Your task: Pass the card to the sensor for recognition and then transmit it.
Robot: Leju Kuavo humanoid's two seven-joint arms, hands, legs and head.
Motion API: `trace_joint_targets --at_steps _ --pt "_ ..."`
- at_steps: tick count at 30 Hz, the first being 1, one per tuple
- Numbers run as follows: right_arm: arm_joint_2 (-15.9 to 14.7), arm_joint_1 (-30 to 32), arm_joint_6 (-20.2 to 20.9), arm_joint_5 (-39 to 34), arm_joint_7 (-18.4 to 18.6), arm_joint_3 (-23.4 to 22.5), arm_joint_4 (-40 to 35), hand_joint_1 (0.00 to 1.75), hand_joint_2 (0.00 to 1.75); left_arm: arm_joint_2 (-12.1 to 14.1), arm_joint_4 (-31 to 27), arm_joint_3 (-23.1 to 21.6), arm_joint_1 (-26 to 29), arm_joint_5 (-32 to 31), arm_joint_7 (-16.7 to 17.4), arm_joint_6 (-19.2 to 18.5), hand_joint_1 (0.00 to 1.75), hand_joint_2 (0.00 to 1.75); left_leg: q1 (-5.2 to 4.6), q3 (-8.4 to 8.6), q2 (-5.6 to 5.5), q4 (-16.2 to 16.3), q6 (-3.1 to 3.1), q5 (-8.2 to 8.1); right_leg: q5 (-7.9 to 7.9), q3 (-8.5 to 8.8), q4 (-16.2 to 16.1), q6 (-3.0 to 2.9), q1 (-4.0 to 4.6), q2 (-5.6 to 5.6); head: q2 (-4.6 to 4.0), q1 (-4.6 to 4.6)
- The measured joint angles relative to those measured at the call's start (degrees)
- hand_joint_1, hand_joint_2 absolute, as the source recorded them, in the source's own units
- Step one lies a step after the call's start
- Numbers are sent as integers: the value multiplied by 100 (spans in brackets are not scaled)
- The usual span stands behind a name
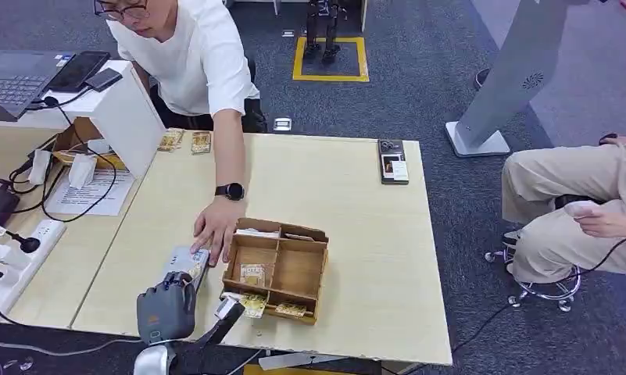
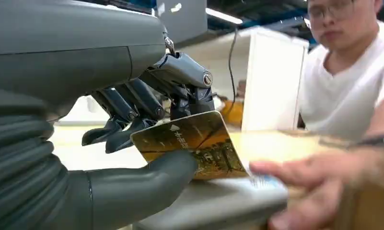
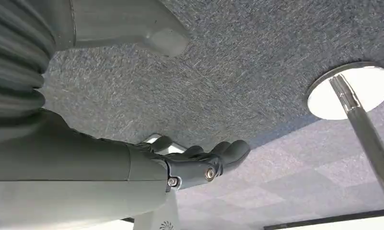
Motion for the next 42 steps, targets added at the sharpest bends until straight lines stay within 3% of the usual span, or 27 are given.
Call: trace_joint_targets --at_steps 5,8,10,14,25,42 --pt "0 1 0 54 24 0 0 0 175 -197 -760 444 195 101 -654 -2 175 175 0 -15 0 0 0 0 0 -14 0 0 0 0 2 0" --pt "0 -1 0 79 41 0 -2 0 175 -486 -1178 873 237 368 -1522 -2 175 175 0 -22 0 1 0 0 0 -19 0 0 0 0 0 2" --pt "0 -1 0 109 54 0 -2 0 175 -703 -1439 1288 229 807 -2314 -2 175 175 0 -23 1 1 2 -1 0 -21 0 1 0 2 2 2" --pt "0 -2 0 133 83 0 -2 0 175 -891 -1817 1861 209 1568 -3000 -9 175 175 0 -23 4 2 0 -3 0 -28 0 0 0 4 0 -2" --pt "0 -7 0 223 79 0 -2 0 175 -927 -2102 2192 249 2310 -3346 -17 175 175 0 -30 6 1 0 -3 -1 -36 0 -1 0 4 0 0" --pt "-7 -78 0 450 -136 0 181 0 175 -894 -1689 2192 -317 2127 -3357 -33 175 175 0 -30 15 3 0 -3 0 -42 -1 -1 0 17 0 0"
